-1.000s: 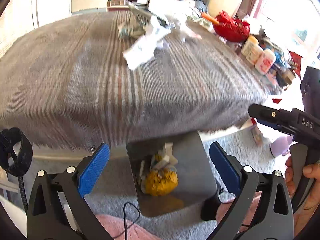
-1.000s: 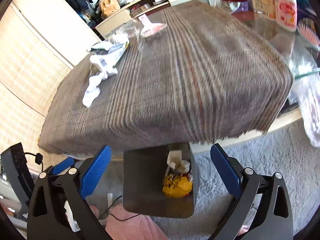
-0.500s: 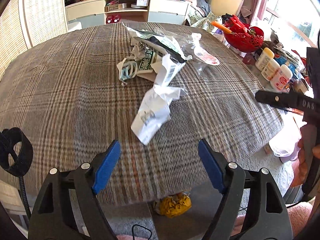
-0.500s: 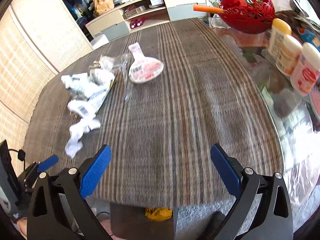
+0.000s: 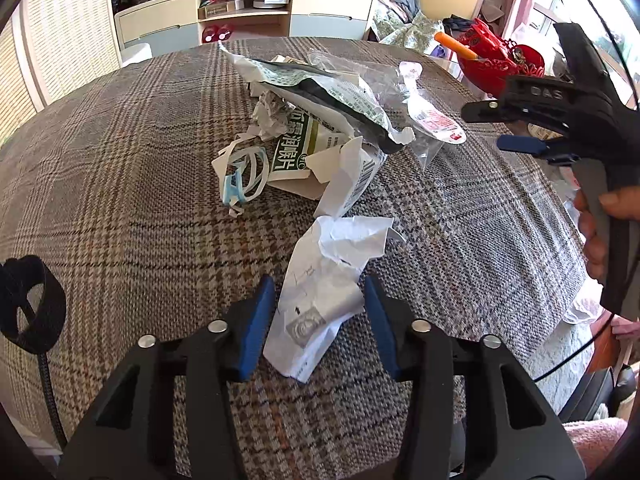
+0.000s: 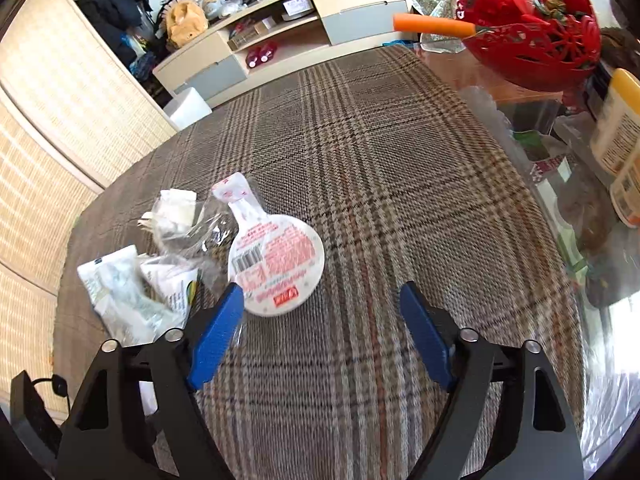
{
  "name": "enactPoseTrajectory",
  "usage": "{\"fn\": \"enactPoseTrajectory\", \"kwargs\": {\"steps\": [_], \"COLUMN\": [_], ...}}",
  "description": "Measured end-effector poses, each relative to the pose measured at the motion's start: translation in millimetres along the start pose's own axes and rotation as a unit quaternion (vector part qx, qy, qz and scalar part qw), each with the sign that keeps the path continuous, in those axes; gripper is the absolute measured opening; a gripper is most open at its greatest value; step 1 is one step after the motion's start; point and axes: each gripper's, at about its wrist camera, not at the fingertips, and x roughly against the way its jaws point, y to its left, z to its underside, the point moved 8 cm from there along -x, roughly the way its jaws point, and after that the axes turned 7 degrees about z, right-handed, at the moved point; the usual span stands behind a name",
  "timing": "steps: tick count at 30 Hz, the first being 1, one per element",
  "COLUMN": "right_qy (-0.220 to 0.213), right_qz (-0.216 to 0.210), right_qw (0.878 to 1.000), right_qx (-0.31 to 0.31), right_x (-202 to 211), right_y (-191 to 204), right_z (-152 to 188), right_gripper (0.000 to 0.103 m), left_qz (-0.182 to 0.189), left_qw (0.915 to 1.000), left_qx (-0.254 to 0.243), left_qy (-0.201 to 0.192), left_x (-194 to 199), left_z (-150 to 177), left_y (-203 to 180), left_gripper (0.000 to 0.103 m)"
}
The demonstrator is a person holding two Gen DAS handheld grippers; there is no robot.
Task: Collect trash
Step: 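Grasp the torn white paper strip with the left tool while the right tool grasps the round pink-printed lid, then carry the paper strip and round lid down into the trash bin while both tools open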
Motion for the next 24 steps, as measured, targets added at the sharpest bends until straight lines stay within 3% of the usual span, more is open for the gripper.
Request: {"fn": "enactPoseTrajectory", "kwargs": {"steps": [4,8,13,16,24], "right_qy": [0.013,0.011,0.016,0.008,-0.006], "right_qz": [-0.002,-0.007,-0.015,-0.009,0.008], "right_qw": [1.000,1.000,0.999,0.999,0.999], "right_qx": [0.003,0.009,0.026,0.032,0.038], "right_x": [-17.8,-24.2,-26.5,-22.0,2.7], "right_y": [8.6,17.6,35.9,39.9,23.7], "right_z": [-2.5,-3.1,2.3,5.8,20.3], "right_gripper": [0.065,0.062,0.029,0.022,0.015], "left_qz": [0.000,-0.006,-0.011,-0.013,0.003], "left_qw": [1.0000,0.9999,0.9997,0.9997,0.9999], "left_qx": [-0.009,-0.015,-0.020,-0.017,-0.012], "left_qy": [-0.001,-0.003,-0.009,-0.011,-0.007], "left_x": [-4.4,-5.9,-5.8,-4.4,8.5], "left_z": [-4.4,-6.4,-7.1,-5.7,13.5], "left_y": [-1.0,0.7,2.8,4.8,2.2], "left_gripper": [0.038,0.030,0.022,0.015,0.008]}}
